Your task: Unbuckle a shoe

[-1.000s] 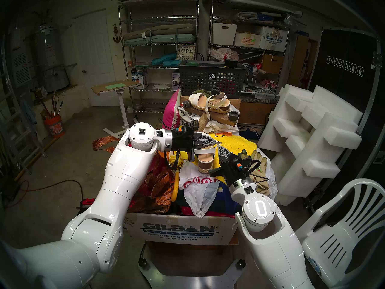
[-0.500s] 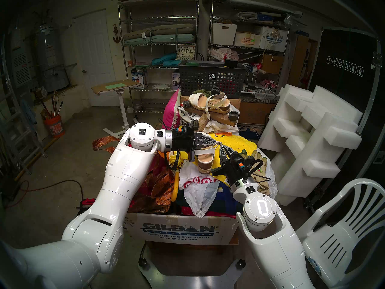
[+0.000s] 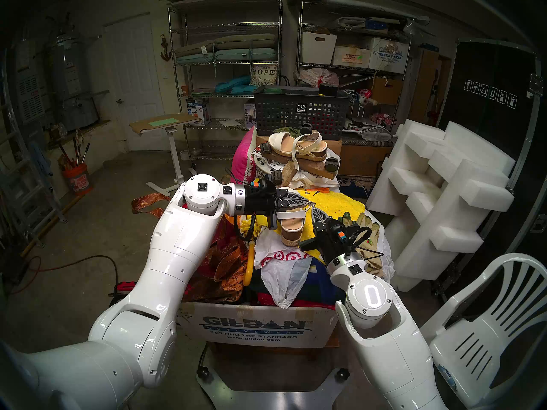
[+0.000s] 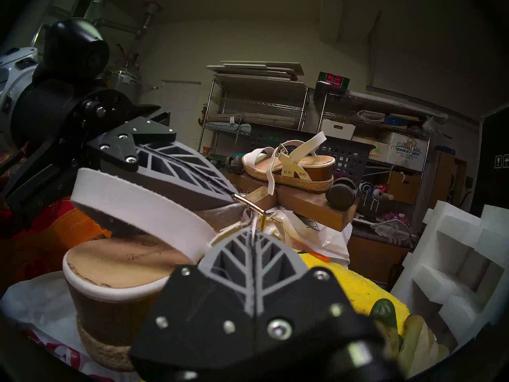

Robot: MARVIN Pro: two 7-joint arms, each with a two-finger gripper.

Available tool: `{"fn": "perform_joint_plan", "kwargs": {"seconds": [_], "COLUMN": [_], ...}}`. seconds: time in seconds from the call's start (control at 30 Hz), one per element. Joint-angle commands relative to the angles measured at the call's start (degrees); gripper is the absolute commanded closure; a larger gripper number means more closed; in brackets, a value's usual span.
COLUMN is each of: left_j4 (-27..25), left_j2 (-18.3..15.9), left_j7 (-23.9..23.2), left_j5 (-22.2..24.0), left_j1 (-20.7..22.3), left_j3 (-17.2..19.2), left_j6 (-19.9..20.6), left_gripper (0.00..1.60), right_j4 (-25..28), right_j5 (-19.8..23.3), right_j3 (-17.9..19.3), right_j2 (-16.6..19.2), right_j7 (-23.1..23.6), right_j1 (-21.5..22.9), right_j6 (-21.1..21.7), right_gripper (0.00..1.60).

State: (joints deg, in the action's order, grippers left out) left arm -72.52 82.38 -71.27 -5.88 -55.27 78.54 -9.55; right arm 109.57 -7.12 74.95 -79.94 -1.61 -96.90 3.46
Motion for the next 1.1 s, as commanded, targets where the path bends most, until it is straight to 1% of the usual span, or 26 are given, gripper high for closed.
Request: {"fn": "perform_joint_plan", "kwargs": {"seconds": [0.0, 0.43, 0.63, 0.8, 1.07], "left_j4": [-0.73, -0.84, -1.0, -1.11, -1.49], "left_j2": [0.47, 0.47, 0.28, 0.29, 0.28], "left_j7": [-0.18, -0.98, -1.93, -2.31, -3.02], "left_j5": [0.29, 0.57, 0.86, 1.01, 1.01], "left_j1": [1.14, 0.7, 0.33, 0.14, -0.18], "left_j3": [-0.03, -0.14, 0.04, 0.35, 0.8], "left_j6": [0.23, 0.66, 0.88, 0.89, 1.04], "left_gripper": [1.6, 1.6, 1.6, 1.6, 1.6], "right_j4": [0.6, 0.1, -0.37, -0.34, -0.59], "right_j5": [-0.7, -1.5, -1.81, -2.13, -2.17], "right_j3": [-0.22, 0.2, -0.16, -0.47, -1.06], "right_j2": [-0.06, -0.69, -0.69, -0.09, -0.2], "right_j7": [-0.1, -0.33, -0.14, 0.7, 2.27], "right_j1": [1.68, 3.38, 4.18, 4.72, 5.39], "right_j6": [-1.08, -1.43, -1.46, -1.31, -0.77], "right_gripper": [1.6, 1.6, 1.6, 1.6, 1.6]}}
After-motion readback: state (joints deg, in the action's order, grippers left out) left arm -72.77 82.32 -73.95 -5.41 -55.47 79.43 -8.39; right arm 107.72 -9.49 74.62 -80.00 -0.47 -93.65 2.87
